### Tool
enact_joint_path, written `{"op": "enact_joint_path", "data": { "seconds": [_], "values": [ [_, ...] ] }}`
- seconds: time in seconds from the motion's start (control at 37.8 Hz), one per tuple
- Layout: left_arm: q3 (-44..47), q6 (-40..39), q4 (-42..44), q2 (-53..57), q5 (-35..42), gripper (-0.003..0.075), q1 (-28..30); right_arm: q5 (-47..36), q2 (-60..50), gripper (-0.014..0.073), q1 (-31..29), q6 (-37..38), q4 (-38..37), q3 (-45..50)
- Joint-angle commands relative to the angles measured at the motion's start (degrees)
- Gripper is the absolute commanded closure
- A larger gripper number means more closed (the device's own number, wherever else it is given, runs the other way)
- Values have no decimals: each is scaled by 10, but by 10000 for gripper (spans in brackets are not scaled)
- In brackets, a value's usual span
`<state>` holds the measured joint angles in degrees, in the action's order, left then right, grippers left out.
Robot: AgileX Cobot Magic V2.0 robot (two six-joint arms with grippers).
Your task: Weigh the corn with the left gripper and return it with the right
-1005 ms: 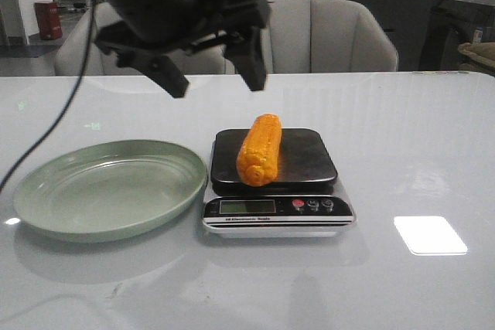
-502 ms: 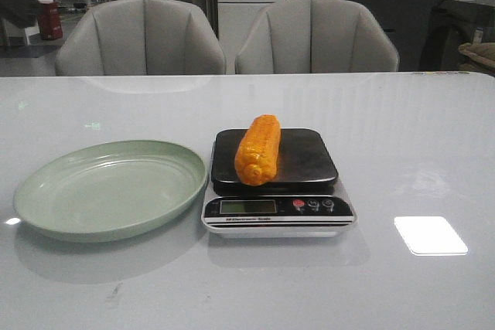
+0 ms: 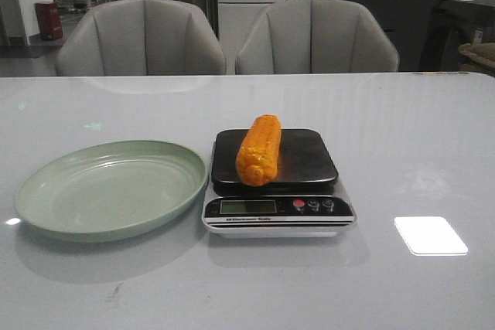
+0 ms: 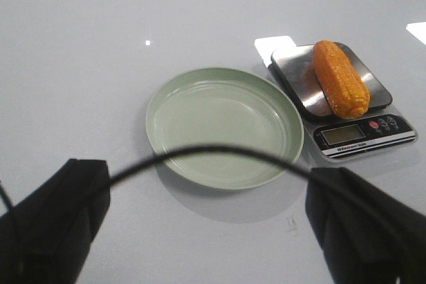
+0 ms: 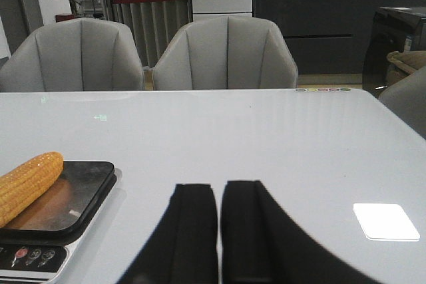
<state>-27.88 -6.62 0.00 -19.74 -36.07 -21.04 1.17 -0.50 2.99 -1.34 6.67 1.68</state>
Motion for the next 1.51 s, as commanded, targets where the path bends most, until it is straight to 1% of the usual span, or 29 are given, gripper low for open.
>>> {"op": "enact_joint_path", "data": {
  "seconds": [0.0, 0.11, 0.21, 0.34, 0.45, 0.48, 0.53, 0.63, 0.82, 0.9, 0.95, 1.0, 1.08, 1.16, 1.24, 1.32, 1.37, 1.48],
  "values": [
    [-6, 27, 0, 64, 20, 119, 2, -46, -11, 398, -3, -4, -5, 4],
    [2, 58, 0, 120, 2, 178, 2, -46, -11, 398, -3, -4, -5, 4],
    [14, 66, -4, 171, -16, 276, 2, -46, -11, 398, -3, -4, -5, 4],
    [30, 66, -12, 208, -8, 440, 2, -46, -11, 398, -3, -4, -5, 4],
    [31, 69, -12, 213, -7, 574, 2, -46, -11, 398, -3, -4, -5, 4],
    [31, 69, -12, 213, -5, 617, 2, -46, -11, 398, -3, -4, -5, 4],
    [33, 69, -12, 213, 1, 599, 2, -46, -11, 398, -3, -4, -5, 4],
    [40, 66, -12, 213, 16, 599, 2, -46, -11, 398, -3, -4, -5, 4],
    [41, 66, -12, 213, 17, 599, 2, -51, -11, 398, -3, -4, -5, 4],
    [41, 66, -12, 213, 17, 599, 2, -88, -11, 398, -3, -4, -5, 4],
    [41, 66, -12, 213, 17, 599, 2, -130, -11, 398, -3, -3, -5, 2],
    [41, 66, -12, 213, 17, 599, 2, -143, -11, 398, -3, -2, -5, -8],
    [41, 66, -12, 213, 17, 599, 1, -107, 4, 398, -3, -3, -5, -44],
    [41, 66, -12, 213, 18, 599, 1, -58, 45, 398, -3, -3, -5, -96],
    [41, 66, -12, 213, 18, 599, 1, -8, 116, 398, -3, -3, -5, -156],
    [41, 66, -12, 213, 18, 599, 1, 74, 180, 398, -3, -3, -5, -207],
    [41, 66, -12, 213, 18, 599, 1, 111, 213, 398, -3, -3, -5, -228],
    [41, 66, -12, 213, 18, 599, 1, 119, 249, 398, -3, -3, -5, -236]
  ]
}}
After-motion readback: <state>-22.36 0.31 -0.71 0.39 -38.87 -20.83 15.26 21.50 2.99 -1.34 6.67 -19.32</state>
